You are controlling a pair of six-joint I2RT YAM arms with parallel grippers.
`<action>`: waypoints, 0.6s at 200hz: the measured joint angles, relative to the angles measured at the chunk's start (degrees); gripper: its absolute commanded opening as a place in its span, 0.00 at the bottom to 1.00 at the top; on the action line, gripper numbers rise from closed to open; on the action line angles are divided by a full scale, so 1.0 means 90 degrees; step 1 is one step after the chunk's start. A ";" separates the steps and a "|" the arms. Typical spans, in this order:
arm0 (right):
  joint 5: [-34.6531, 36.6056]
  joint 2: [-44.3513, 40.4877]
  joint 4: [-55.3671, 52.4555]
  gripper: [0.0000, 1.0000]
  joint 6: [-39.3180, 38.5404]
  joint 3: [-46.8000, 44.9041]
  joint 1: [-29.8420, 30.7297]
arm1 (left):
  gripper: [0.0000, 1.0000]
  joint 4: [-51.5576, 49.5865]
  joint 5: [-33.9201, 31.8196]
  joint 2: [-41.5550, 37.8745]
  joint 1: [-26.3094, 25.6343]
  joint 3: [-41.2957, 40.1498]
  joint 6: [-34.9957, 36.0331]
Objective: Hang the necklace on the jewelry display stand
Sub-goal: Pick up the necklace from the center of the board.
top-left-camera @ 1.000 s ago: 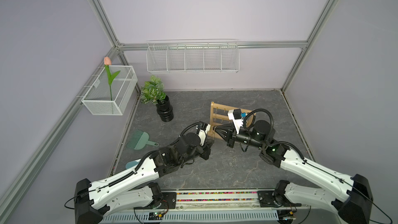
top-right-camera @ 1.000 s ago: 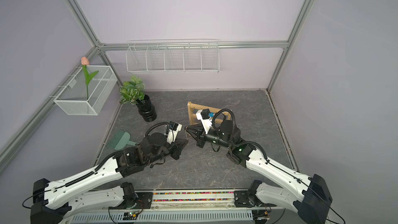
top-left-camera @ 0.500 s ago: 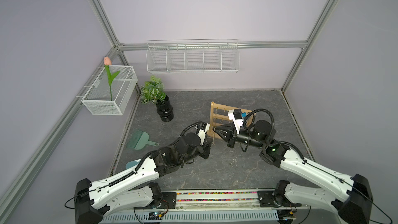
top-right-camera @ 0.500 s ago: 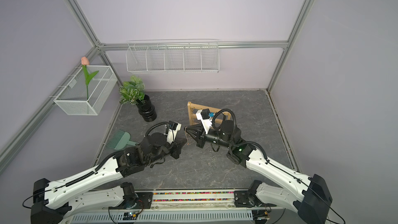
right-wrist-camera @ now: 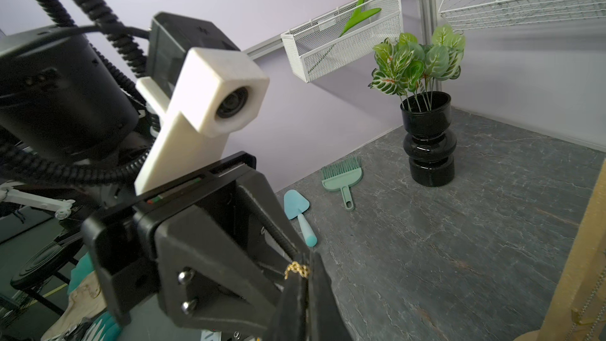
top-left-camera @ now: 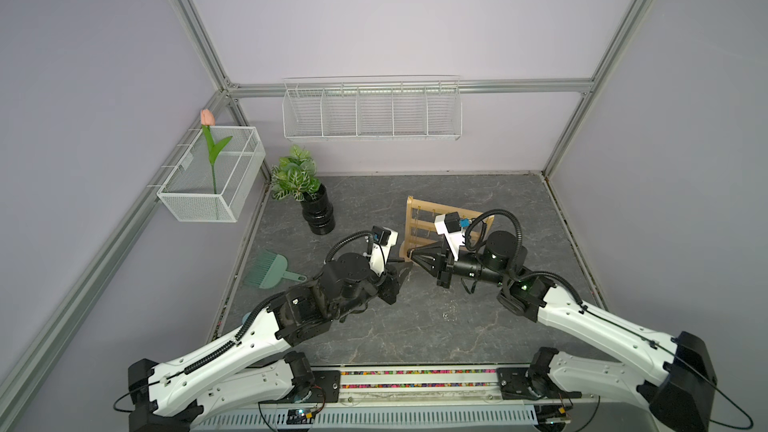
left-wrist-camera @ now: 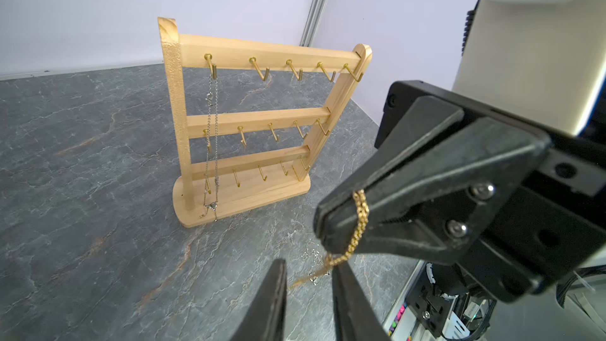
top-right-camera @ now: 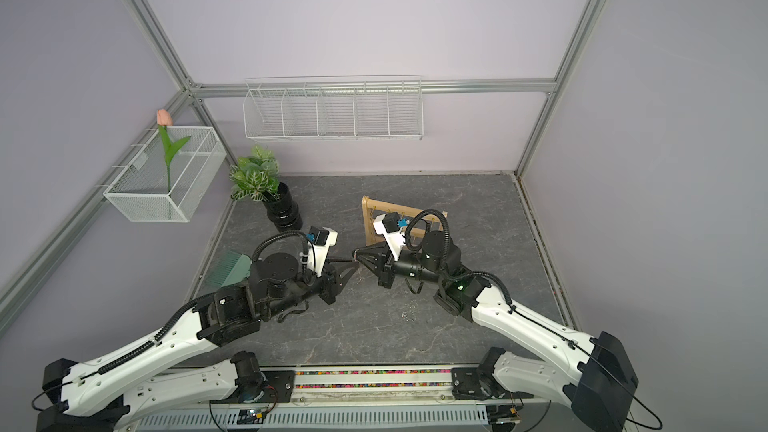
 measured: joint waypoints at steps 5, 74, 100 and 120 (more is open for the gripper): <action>-0.0027 0.0000 -0.0012 0.07 -0.0005 0.0000 0.0000 | 0.20 0.0000 0.0017 0.0000 0.0007 0.0000 0.0005; -0.0012 -0.0102 -0.0330 0.07 -0.0146 0.0000 -0.0019 | 0.06 -0.0090 0.0151 -0.0044 0.0010 0.0034 0.0085; 0.0158 -0.0177 -0.0546 0.07 -0.0272 0.0000 -0.0036 | 0.04 -0.0155 0.0158 -0.0121 0.0010 0.0039 0.0085; 0.0202 -0.0187 -0.0682 0.07 -0.0350 0.0000 -0.0036 | 0.02 -0.0185 0.0177 -0.0153 0.0010 0.0053 0.0085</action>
